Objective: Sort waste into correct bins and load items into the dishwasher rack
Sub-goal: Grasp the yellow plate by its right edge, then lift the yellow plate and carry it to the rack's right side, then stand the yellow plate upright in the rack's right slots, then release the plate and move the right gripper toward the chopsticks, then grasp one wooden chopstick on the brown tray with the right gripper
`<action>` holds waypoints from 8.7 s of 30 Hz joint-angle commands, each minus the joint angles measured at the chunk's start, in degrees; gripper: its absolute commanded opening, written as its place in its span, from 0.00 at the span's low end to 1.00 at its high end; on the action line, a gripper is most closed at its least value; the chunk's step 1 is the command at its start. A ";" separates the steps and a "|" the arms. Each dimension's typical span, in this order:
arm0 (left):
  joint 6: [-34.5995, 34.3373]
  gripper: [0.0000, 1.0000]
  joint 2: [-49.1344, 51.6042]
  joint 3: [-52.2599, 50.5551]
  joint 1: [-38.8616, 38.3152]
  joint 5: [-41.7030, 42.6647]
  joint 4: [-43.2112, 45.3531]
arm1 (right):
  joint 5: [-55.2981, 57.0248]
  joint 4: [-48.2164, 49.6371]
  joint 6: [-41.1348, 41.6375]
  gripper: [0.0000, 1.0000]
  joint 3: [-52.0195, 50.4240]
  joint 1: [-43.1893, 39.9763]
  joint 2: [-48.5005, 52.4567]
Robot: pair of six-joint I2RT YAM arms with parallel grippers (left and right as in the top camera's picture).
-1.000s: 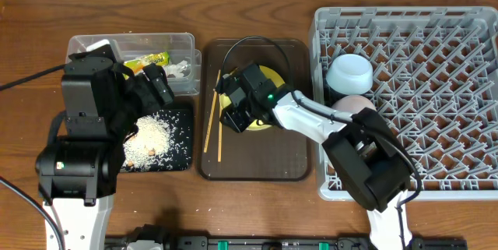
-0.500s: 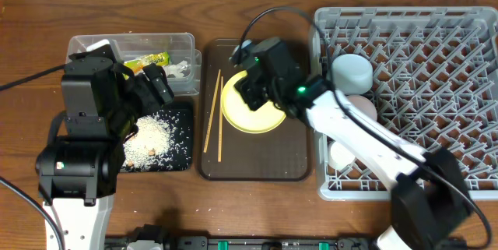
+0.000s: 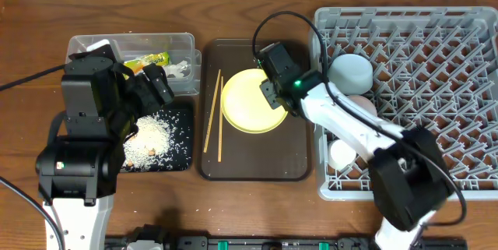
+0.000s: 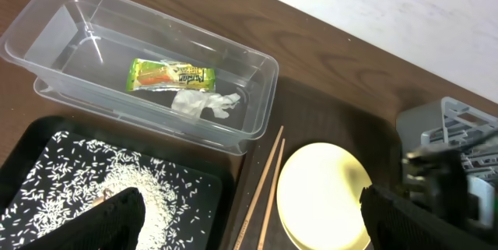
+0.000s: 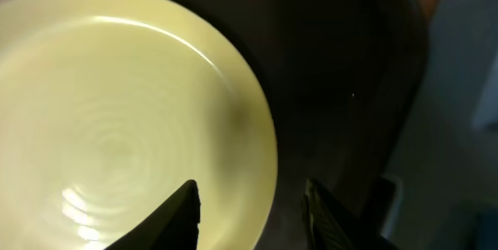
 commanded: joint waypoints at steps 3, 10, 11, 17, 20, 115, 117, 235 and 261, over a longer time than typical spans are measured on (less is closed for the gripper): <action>0.52 0.91 0.00 0.83 0.24 -0.09 -0.04 | 1.68 1.66 -0.33 0.43 -0.20 -1.05 4.59; 0.52 0.91 0.00 0.83 0.24 -0.09 -0.04 | 1.51 1.75 -0.31 0.42 -0.20 -1.05 7.91; 0.52 0.91 0.00 0.83 0.24 -0.09 -0.04 | 1.49 1.75 -0.31 0.42 -0.20 -1.05 8.07; 0.52 0.91 0.00 0.83 0.24 -0.09 -0.04 | 0.48 1.84 -0.31 0.29 -0.20 -0.87 8.13; 0.52 0.91 0.00 0.83 0.24 -0.09 -0.04 | 0.17 1.68 -0.31 0.11 -0.20 -0.87 8.13; 0.52 0.91 0.00 0.83 0.24 -0.09 -0.02 | 26.16 -12.09 -30.75 0.01 3.28 -34.01 -23.63; 0.52 0.91 0.00 0.83 0.24 -0.09 -0.02 | 25.29 -12.17 -30.75 0.01 3.28 -34.10 -23.19; 0.52 0.91 0.00 0.83 0.24 -0.09 -0.04 | -0.70 6.99 39.41 0.21 3.26 21.11 4.15; 0.52 0.91 0.00 0.83 0.24 -0.09 -0.02 | 11.82 9.03 45.86 0.11 3.26 25.22 12.35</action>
